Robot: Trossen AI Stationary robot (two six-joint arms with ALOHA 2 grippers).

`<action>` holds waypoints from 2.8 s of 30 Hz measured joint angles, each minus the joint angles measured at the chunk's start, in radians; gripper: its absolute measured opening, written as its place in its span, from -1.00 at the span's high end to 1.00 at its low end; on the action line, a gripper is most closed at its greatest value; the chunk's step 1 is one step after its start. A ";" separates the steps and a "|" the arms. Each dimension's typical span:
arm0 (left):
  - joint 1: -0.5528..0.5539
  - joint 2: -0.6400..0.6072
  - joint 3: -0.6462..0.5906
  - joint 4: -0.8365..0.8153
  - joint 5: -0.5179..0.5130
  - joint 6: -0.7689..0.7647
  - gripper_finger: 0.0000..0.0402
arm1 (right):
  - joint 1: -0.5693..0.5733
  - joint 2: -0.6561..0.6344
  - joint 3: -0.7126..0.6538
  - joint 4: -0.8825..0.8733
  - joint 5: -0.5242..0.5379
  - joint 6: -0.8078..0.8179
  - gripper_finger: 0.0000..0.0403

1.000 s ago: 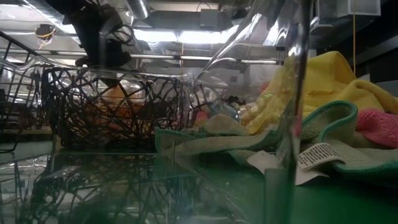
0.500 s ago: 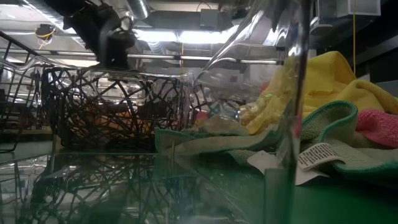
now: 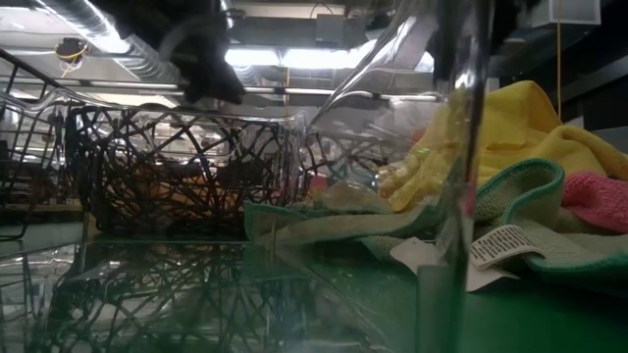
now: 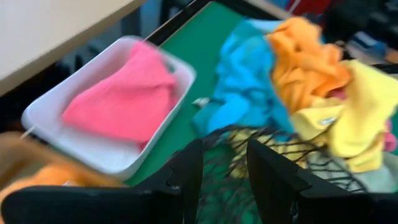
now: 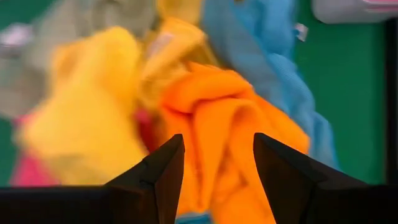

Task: Sort microfiber towel by color & place in baskets
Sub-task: Put the orange microfiber towel into the orange bin

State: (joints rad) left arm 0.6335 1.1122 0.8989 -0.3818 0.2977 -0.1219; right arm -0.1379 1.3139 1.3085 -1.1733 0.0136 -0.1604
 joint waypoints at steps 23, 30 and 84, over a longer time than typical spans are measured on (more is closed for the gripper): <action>-0.200 0.000 0.000 0.046 -0.138 0.001 0.41 | 0.000 -0.011 -0.307 0.293 0.107 0.002 0.11; -0.252 0.000 0.000 0.062 -0.139 0.001 0.41 | 0.000 -0.011 -0.307 0.313 0.018 0.000 0.72; -0.477 0.397 0.001 1.028 -0.217 0.185 -0.18 | 0.000 -0.007 0.136 0.664 -0.130 -0.002 0.99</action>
State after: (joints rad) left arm 0.1562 1.5096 0.8997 0.6466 0.0805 0.0628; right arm -0.1379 1.3071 1.4448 -0.5094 -0.1165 -0.1623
